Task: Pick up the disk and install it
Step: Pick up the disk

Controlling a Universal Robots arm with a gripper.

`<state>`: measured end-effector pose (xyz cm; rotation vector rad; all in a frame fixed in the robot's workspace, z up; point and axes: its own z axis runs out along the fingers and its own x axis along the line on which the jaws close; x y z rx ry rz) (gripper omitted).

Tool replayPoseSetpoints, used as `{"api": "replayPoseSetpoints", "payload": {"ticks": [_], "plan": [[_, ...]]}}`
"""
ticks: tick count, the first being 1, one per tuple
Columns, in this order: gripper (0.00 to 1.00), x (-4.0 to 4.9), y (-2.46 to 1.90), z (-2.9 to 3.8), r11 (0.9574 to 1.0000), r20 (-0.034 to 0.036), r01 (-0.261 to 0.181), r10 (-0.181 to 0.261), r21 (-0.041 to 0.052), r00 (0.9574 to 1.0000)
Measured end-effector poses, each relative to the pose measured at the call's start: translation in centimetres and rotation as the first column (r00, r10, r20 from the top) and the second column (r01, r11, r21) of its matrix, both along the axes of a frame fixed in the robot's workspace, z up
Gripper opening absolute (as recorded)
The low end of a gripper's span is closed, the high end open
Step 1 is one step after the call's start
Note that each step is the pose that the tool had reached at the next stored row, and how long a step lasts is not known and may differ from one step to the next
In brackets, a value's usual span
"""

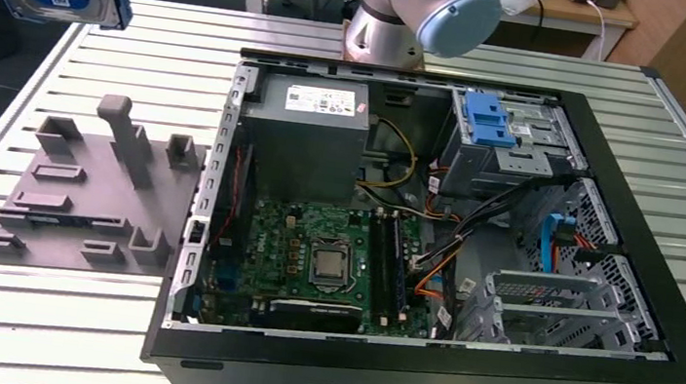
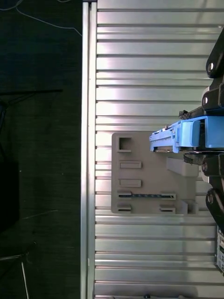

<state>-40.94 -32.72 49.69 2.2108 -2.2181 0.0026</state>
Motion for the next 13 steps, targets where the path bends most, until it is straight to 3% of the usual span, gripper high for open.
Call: {"api": "replayPoseSetpoints", "payload": {"ticks": [13], "plan": [[0.36,1.56,0.00,0.00,1.0000,0.0000,0.000,0.000,0.0000,1.0000]]}}
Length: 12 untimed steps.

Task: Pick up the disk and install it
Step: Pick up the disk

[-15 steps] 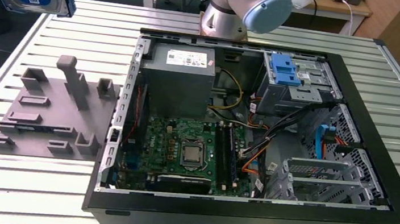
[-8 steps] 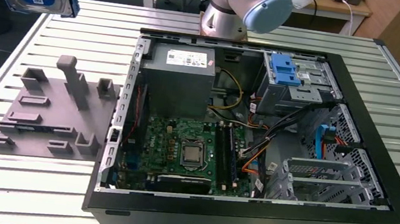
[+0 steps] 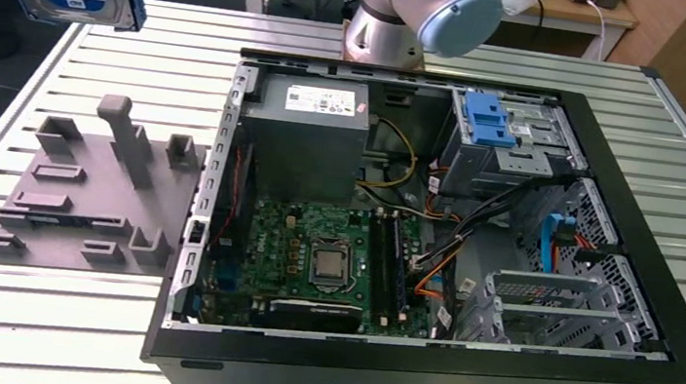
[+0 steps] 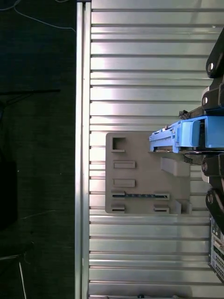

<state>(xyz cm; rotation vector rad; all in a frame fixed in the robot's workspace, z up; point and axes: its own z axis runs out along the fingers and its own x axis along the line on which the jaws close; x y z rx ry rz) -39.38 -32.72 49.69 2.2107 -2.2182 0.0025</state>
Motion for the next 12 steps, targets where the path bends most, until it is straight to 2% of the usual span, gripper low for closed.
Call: {"api": "replayPoseSetpoints", "payload": {"ticks": [12], "plan": [[0.36,1.64,0.00,0.00,1.0000,0.0000,0.000,0.000,0.0000,1.0000]]}}
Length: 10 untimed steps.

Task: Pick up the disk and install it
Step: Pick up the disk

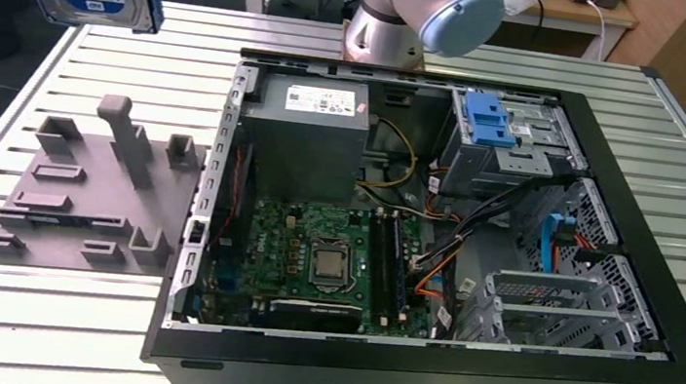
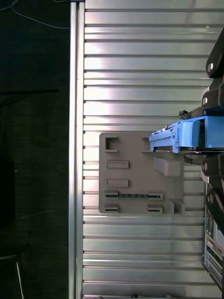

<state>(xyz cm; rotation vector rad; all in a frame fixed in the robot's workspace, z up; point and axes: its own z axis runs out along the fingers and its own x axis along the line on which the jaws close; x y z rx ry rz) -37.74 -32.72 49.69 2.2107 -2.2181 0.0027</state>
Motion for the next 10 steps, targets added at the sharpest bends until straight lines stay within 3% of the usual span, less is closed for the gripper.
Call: {"api": "replayPoseSetpoints", "payload": {"ticks": [10], "plan": [[0.36,1.52,0.00,0.00,1.0000,0.0000,0.000,0.000,0.0000,1.0000]]}}
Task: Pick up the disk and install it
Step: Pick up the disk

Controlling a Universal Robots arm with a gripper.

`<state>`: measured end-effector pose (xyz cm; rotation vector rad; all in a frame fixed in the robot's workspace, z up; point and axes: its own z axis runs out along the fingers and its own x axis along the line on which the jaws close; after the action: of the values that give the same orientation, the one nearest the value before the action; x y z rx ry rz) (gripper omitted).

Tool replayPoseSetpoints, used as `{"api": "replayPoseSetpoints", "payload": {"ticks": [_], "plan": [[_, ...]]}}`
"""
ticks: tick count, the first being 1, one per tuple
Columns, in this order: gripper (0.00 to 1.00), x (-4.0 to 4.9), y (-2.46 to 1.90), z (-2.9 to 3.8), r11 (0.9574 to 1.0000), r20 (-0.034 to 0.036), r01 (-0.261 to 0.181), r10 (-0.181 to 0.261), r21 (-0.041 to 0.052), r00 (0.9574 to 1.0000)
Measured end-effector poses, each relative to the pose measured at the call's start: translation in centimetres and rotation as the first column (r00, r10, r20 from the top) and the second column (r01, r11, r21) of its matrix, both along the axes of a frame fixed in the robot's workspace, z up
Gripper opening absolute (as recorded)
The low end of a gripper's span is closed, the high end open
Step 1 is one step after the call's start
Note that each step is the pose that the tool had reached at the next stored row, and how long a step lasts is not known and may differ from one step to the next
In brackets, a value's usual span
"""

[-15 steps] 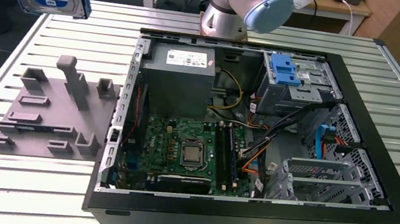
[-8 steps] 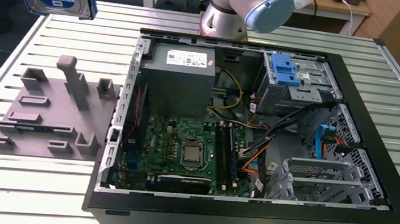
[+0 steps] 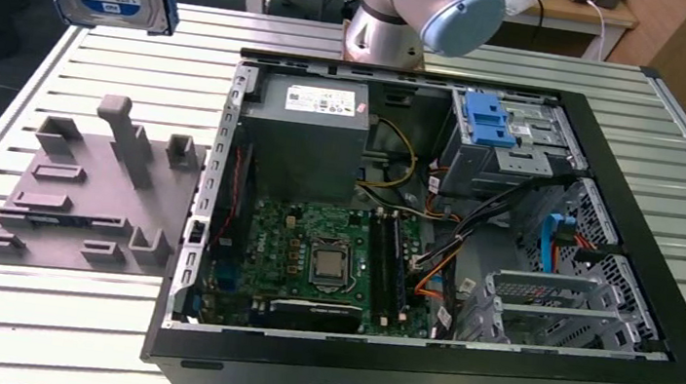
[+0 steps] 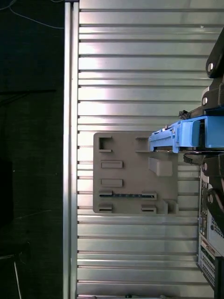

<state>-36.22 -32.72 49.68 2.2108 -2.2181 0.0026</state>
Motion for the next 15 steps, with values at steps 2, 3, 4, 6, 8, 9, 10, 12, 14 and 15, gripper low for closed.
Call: {"api": "replayPoseSetpoints", "payload": {"ticks": [2,3,4,6,8,9,10,12,14,15], "plan": [[0.36,0.29,0.00,0.00,1.0000,0.0000,0.000,0.000,0.0000,1.0000],[0.36,0.46,0.00,0.00,1.0000,0.0000,0.000,0.000,-0.0001,1.0000],[0.36,0.60,0.00,0.01,1.0000,-0.0001,0.000,0.000,0.0000,1.0000],[0.36,0.89,0.00,0.00,1.0000,0.0001,0.000,0.000,0.0000,1.0000],[0.36,1.18,0.00,0.00,1.0000,0.0000,0.000,0.000,0.0000,1.0000],[0.36,1.33,0.00,0.00,1.0000,0.0000,0.000,0.000,0.0000,1.0000],[0.36,1.48,0.00,0.00,1.0000,0.0001,0.000,0.000,0.0000,1.0000],[0.36,1.77,0.00,0.00,1.0000,0.0000,0.000,0.000,0.0000,1.0000],[0.36,2.05,0.00,0.00,1.0000,-0.0001,0.000,0.000,0.0000,1.0000],[0.36,2.20,0.00,0.00,1.0000,-0.0001,0.000,0.000,0.0000,1.0000]]}}
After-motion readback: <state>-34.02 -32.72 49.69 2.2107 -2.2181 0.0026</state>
